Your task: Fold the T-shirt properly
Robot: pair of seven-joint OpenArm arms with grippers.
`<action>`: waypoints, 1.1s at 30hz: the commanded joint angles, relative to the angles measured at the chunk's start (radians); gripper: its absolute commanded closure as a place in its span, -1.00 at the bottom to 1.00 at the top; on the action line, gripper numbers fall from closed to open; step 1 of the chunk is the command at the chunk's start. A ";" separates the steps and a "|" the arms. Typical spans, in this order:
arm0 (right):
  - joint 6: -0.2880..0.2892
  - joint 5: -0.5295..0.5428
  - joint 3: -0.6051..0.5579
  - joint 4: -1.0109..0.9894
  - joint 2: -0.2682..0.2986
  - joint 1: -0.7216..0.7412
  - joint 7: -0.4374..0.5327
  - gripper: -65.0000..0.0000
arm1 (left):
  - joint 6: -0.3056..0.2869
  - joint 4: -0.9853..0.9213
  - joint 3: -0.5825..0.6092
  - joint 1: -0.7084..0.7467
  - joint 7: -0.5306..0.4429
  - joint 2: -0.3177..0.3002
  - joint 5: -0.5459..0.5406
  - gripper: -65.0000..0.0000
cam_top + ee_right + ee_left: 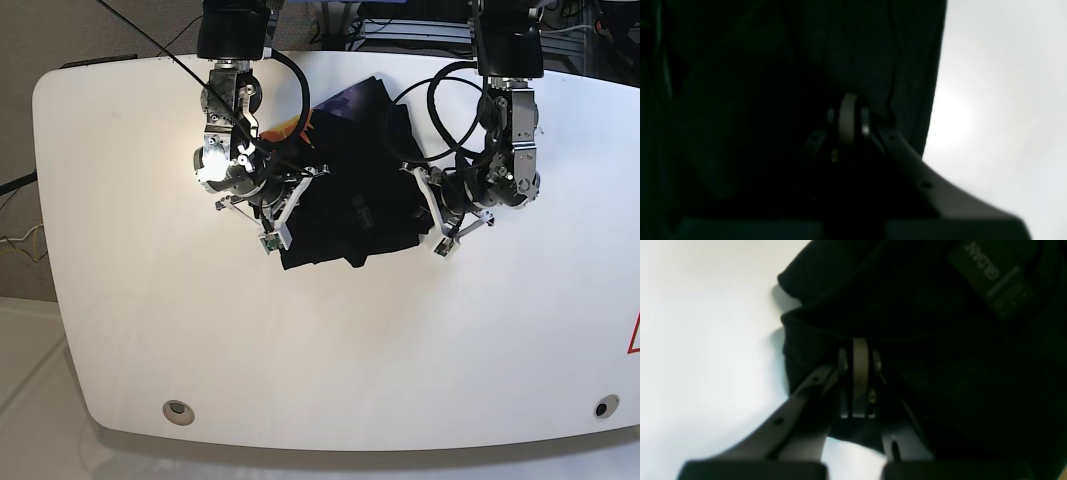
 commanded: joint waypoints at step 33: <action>-0.017 -0.028 0.115 -0.021 0.011 -0.070 -0.164 1.00 | 0.003 0.008 0.086 -0.100 -0.033 0.021 -0.006 1.00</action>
